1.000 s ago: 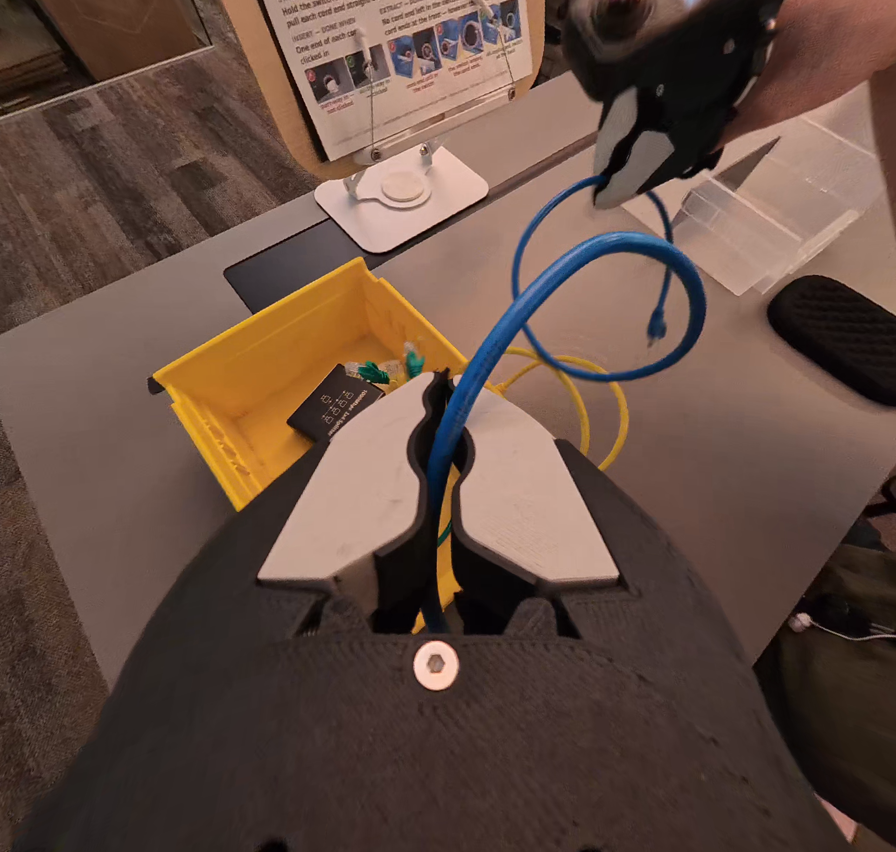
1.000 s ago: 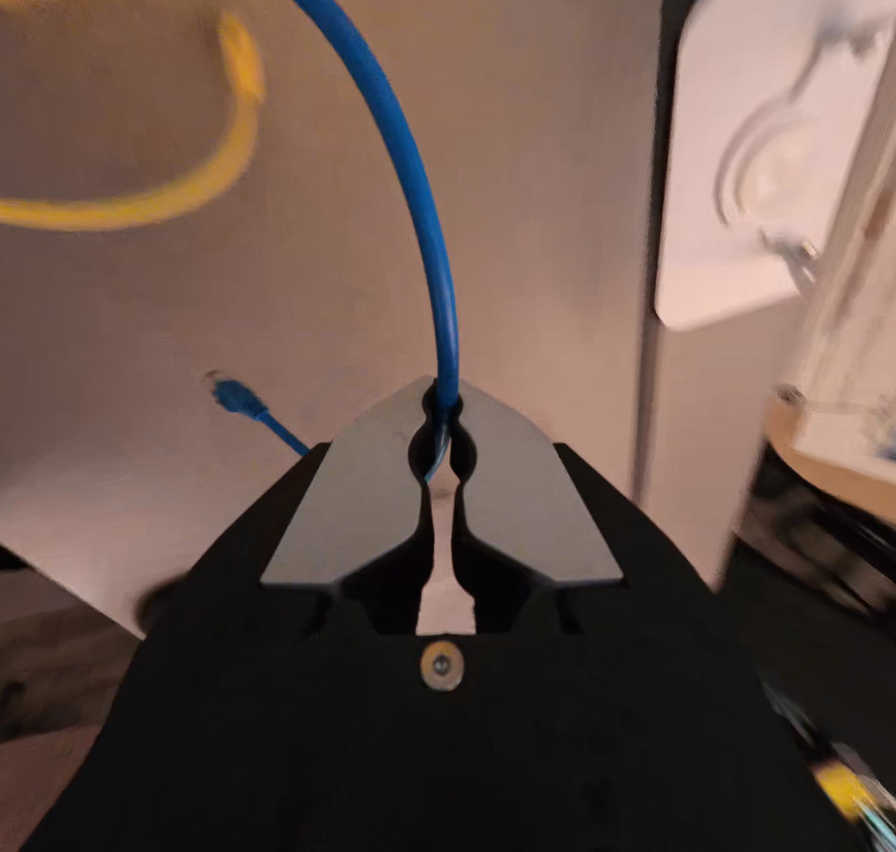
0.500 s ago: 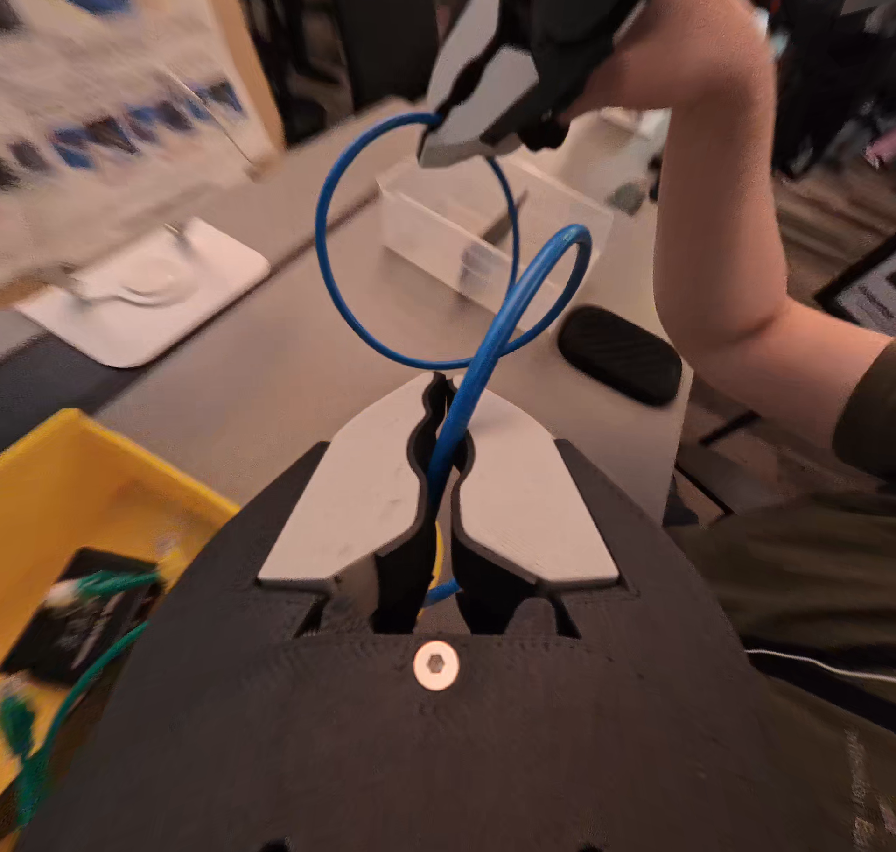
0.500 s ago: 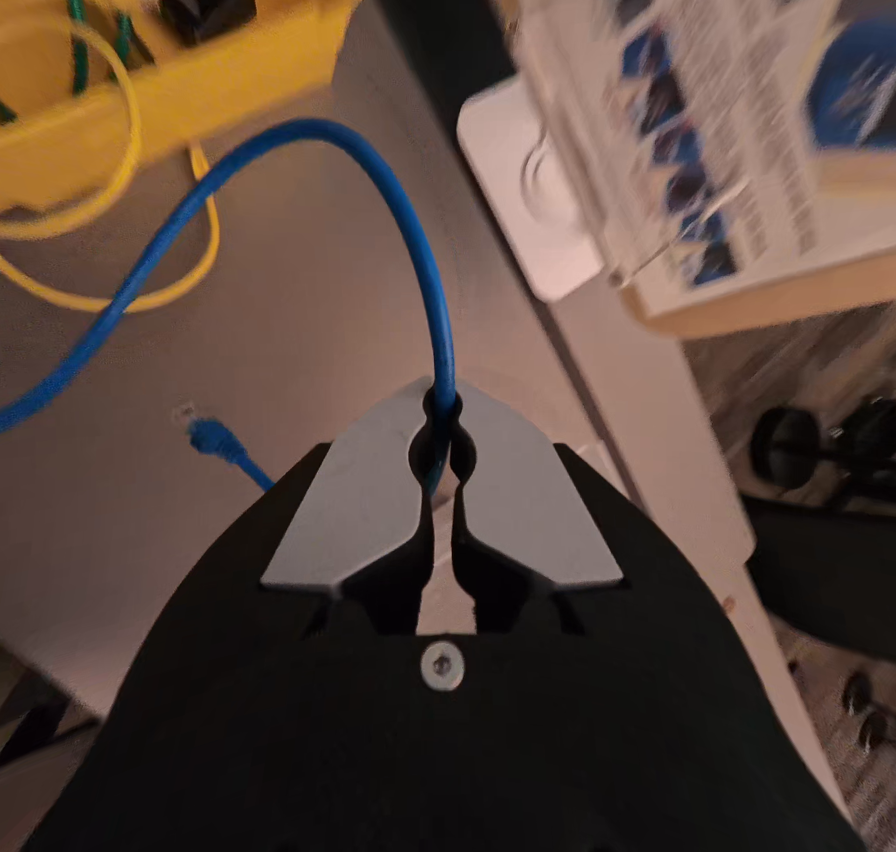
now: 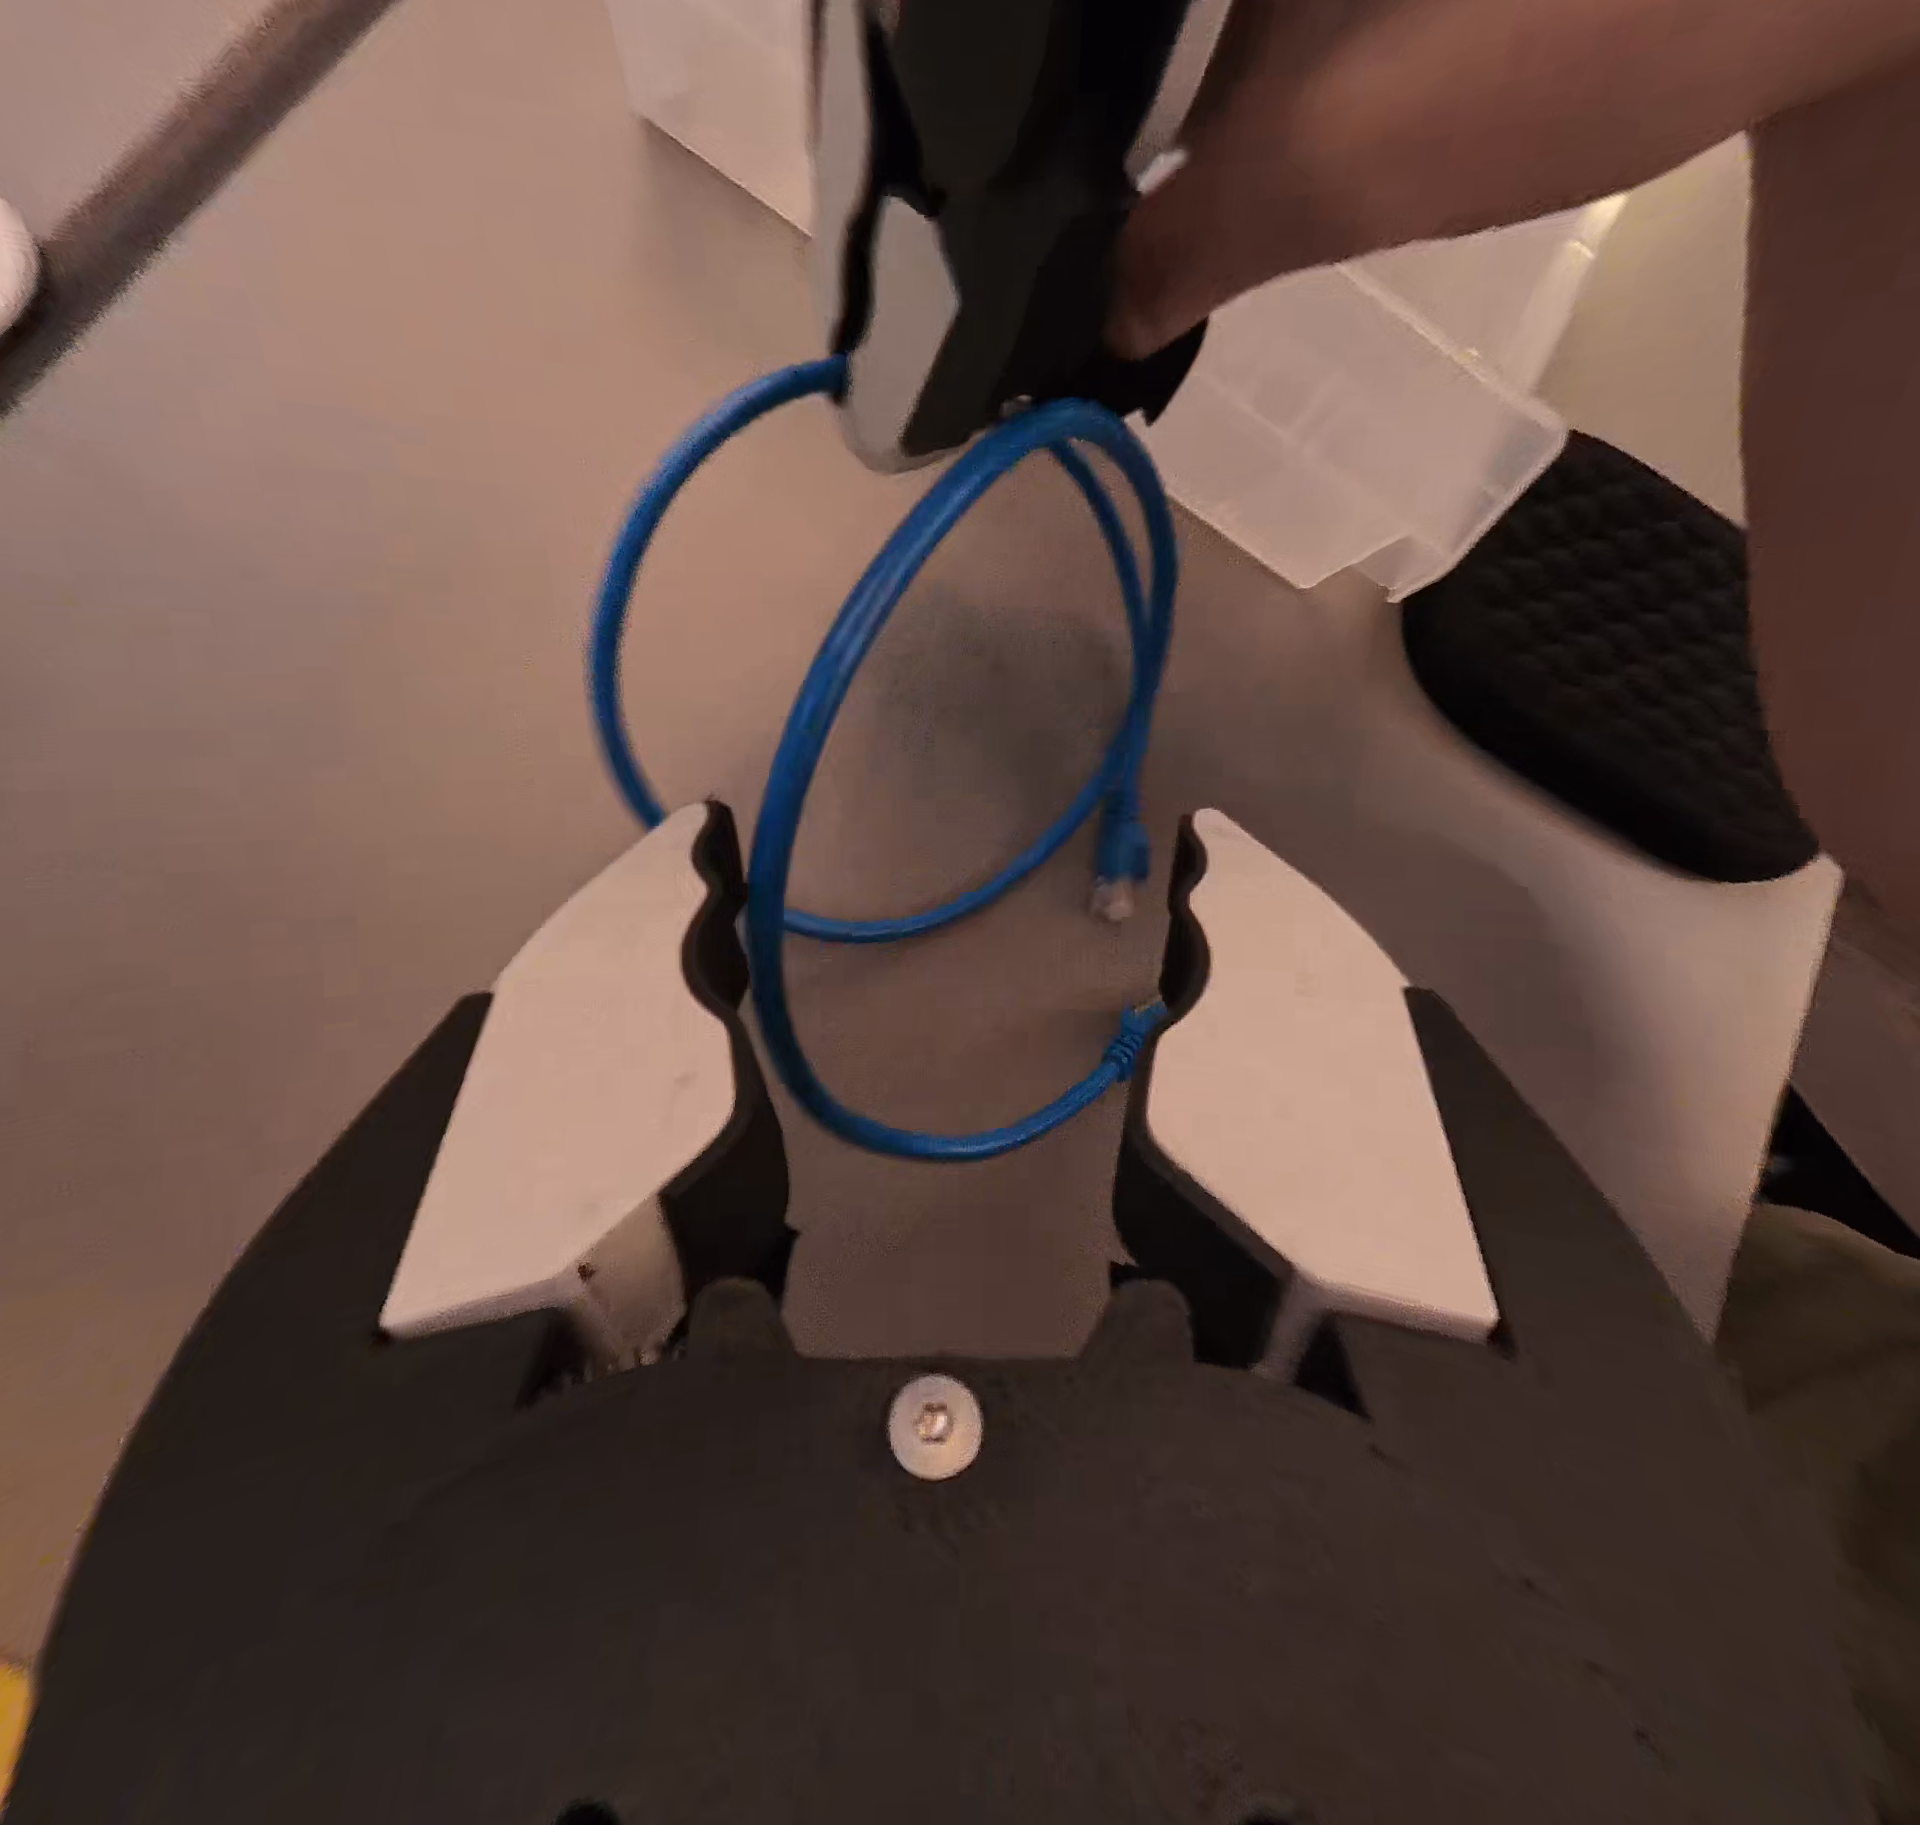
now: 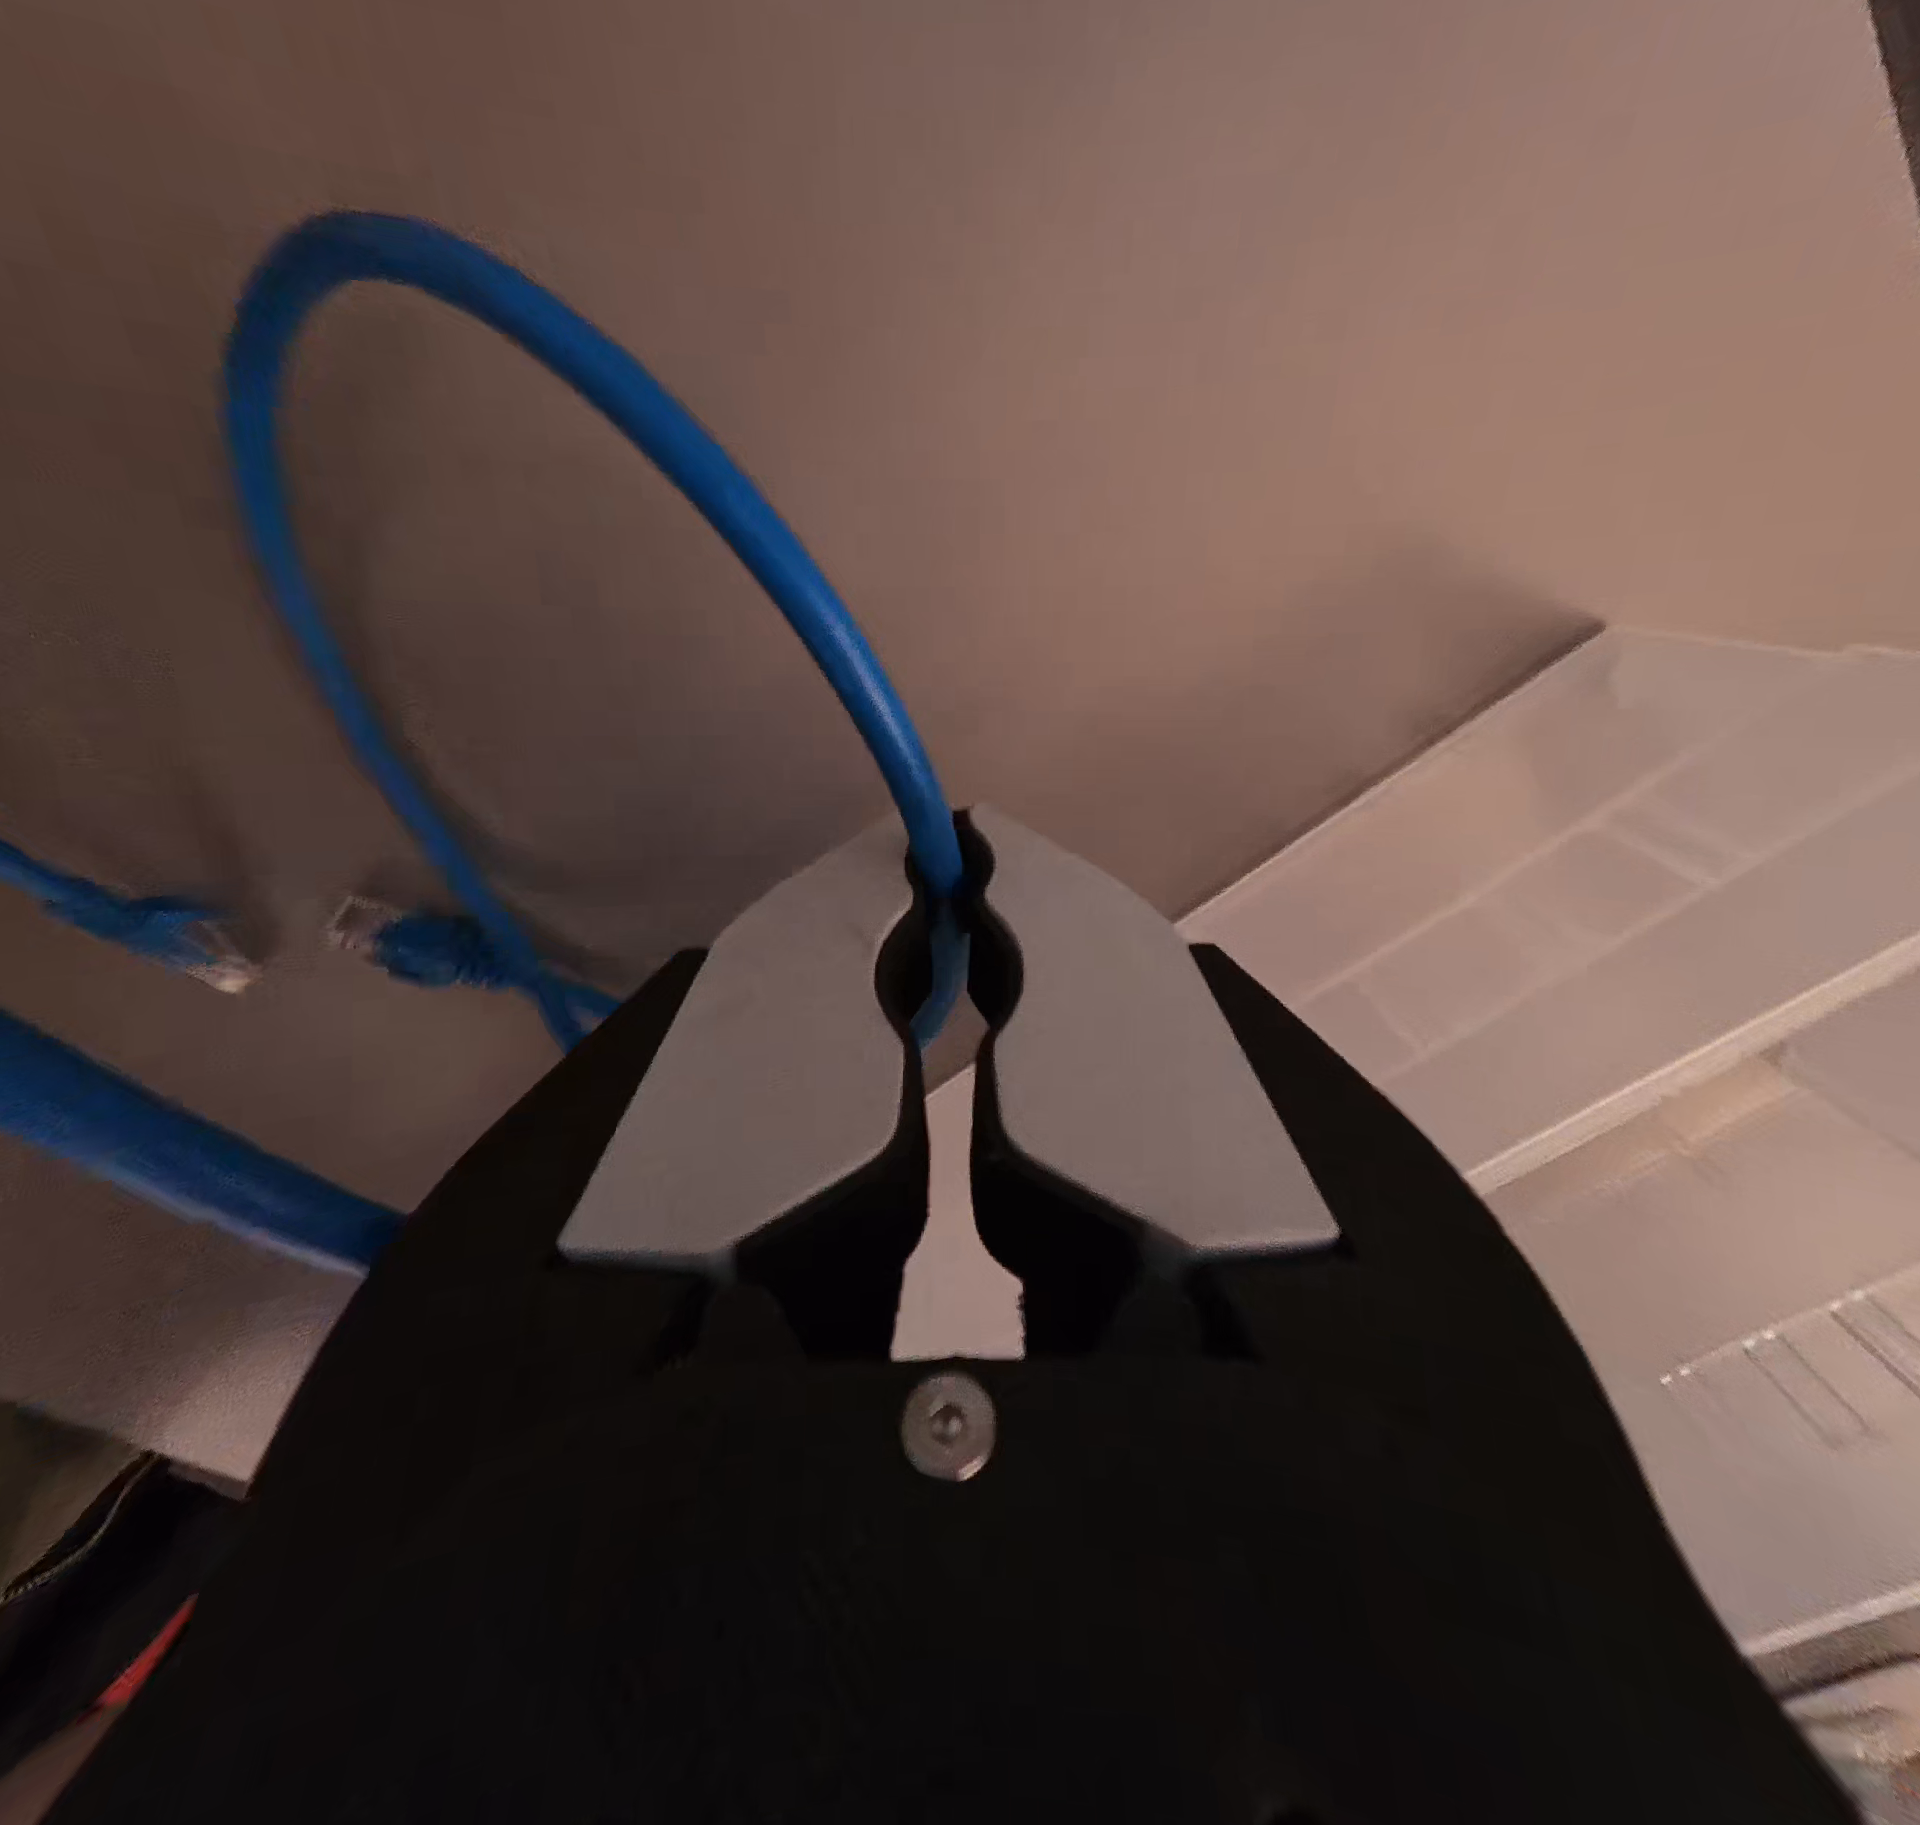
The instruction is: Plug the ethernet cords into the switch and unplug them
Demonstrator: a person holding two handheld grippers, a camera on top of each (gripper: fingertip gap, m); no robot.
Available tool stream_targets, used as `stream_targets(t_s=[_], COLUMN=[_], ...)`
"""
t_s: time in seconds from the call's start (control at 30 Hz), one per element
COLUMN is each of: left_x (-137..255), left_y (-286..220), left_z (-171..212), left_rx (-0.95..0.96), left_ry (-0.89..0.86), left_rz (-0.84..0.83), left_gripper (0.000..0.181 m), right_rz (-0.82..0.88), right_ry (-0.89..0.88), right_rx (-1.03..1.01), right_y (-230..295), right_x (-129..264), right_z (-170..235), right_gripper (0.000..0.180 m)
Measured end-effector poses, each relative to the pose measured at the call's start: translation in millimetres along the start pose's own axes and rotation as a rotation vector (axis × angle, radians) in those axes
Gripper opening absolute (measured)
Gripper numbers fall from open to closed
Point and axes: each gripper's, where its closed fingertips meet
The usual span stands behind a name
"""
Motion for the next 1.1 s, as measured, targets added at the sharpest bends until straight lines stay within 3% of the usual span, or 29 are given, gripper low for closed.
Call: stream_targets(t_s=[0.07,0.17,0.3,0.37,0.47,0.53,0.67,0.77,0.83,0.93,1.0,1.1], left_x=[20.9,68.8,146.3,187.2,248.9,285.7,337.3,355.6,361.2,362.9,362.8,363.2], left_y=[11.5,19.3,26.8,30.1,35.5,41.6,57.0,65.1,69.3,71.4,70.8,69.9], left_z=[-8.0,-21.0,-25.3,-21.6,-15.4,-8.6,13.7,27.0,33.2,38.4,39.5,40.0], left_rx=[-0.014,-0.038,-0.071,-0.071,-0.059,-0.036,0.016,0.054,0.079,0.093,0.083,0.074], left_ry=[-0.044,-0.122,-0.228,-0.288,-0.430,-0.538,-0.665,-0.711,-0.716,-0.707,-0.699,-0.695], left_rz=[-0.060,-0.121,-0.208,-0.252,-0.327,-0.389,-0.508,-0.540,-0.546,-0.541,-0.541,-0.540], left_gripper=[0.080,0.082,0.082,0.078,0.070,0.066,0.057,0.054,0.053,0.053,0.053,0.053], right_rz=[0.022,0.096,0.218,0.311,0.169,0.124,0.240,0.462,0.554,0.713,0.743,0.759], right_ry=[0.009,-0.102,-0.269,-0.434,-0.789,-0.930,-0.959,-0.876,-0.805,-0.752,-0.805,-0.862], right_rx=[-0.026,-0.041,-0.019,0.076,0.461,0.744,1.182,1.324,1.342,1.390,1.407,1.397], right_y=[-10.3,-27.3,-33.1,-21.1,84.8,168.1,291.3,311.4,304.0,287.7,288.8,285.6], right_x=[-5.3,5.2,48.9,84.6,124.7,129.2,88.7,48.8,26.9,20.2,31.5,64.8], right_z=[5.0,-5.4,-20.1,-41.6,-87.0,-97.4,-98.5,-115.3,-126.5,-136.3,-137.7,-144.5], right_gripper=[0.007,0.030,0.038,0.042,0.063,0.069,0.078,0.083,0.081,0.039,0.010,0.002])
Point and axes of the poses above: each gripper's, where its closed fingertips meet, x back along the fingers, z out of its underside, y = z × x across the jaws, and after that the axes turned 1 degree about x, right-handed
